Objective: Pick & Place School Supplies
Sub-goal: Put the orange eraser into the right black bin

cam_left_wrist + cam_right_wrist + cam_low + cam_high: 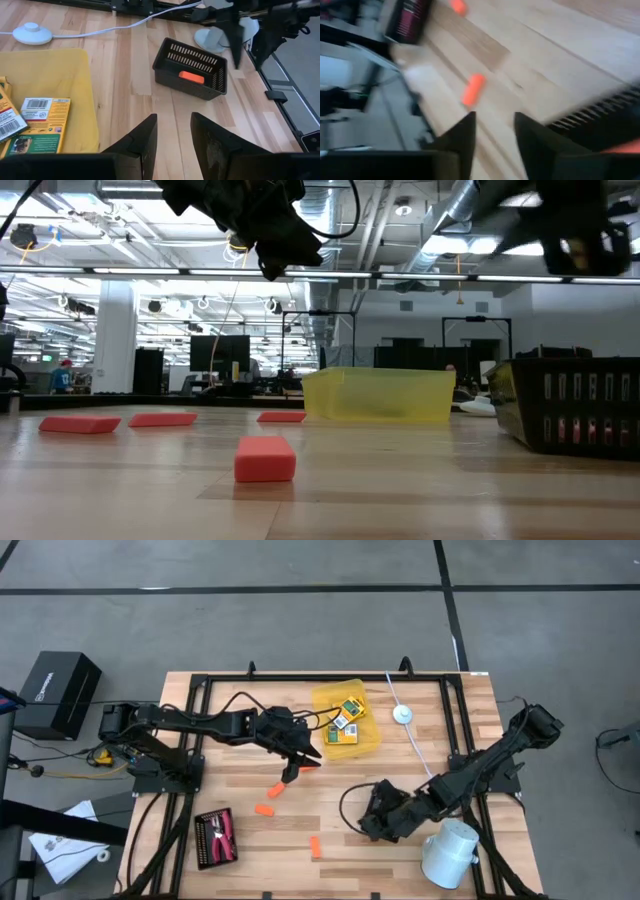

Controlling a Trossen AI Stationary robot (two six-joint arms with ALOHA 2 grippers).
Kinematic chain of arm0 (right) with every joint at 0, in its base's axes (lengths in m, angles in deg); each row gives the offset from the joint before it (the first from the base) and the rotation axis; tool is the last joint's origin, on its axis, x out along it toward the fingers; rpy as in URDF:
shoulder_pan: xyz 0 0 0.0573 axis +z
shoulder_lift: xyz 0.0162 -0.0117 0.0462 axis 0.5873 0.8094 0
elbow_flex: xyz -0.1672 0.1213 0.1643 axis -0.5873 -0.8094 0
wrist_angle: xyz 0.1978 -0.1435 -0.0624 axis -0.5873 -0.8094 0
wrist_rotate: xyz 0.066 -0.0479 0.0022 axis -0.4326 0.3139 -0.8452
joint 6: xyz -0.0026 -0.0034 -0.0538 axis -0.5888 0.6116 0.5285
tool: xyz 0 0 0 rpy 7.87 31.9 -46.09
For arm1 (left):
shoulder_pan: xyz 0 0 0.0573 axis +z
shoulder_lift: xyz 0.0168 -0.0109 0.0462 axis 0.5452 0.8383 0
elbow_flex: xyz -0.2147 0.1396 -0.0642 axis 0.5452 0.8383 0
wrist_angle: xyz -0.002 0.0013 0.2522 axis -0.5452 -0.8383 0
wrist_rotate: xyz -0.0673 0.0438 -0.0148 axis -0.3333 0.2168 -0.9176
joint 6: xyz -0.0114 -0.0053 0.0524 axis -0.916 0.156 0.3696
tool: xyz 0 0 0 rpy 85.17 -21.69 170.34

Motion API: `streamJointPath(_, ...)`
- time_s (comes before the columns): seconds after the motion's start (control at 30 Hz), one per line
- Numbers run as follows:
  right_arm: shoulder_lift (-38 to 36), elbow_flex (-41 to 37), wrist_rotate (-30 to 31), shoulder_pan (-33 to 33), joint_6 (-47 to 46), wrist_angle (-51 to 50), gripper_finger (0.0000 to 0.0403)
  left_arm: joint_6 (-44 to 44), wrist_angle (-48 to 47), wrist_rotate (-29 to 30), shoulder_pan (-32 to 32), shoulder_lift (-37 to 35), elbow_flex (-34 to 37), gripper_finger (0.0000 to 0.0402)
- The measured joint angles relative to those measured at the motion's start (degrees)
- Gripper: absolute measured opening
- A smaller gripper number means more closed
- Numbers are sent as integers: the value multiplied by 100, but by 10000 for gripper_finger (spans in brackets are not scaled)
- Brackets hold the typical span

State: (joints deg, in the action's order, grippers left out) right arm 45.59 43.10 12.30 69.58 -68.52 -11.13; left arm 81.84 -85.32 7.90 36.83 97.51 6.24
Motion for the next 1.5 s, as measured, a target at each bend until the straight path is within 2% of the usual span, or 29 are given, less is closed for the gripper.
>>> streamJointPath(0.1, 0, 0, 59, -153, 474, 668, 38, -163, -1, 0, -62, 0, 0, 114)
streamJointPath(0.17, 0, 0, 63, -263, 853, 1042, 12, -292, -1, 2, -139, 0, 0, 114)
streamJointPath(0.37, 0, 0, -3, -536, 1415, 1674, 3, -552, 39, 58, -607, -9, 119, 110)
streamJointPath(0.53, 0, 0, -6, -619, 1489, 1781, 1, -1058, -9, 571, -865, -9, 816, 101)
streamJointPath(0.7, 0, 0, -6, -613, 1489, 1823, 0, -1179, 29, 1082, -813, -6, 1350, 99)
streamJointPath(0.83, 0, 0, -6, -615, 1486, 1898, 0, -1179, 60, 1100, -706, -6, 1559, 85)
streamJointPath(1.07, 0, 0, -6, -608, 1478, 1919, 0, -1191, 51, 820, -727, -4, 1933, 7)
streamJointPath(1.5, 0, 2, -5, -587, 1489, 1924, 0, -1735, -24, 786, -758, -161, 2573, 1)
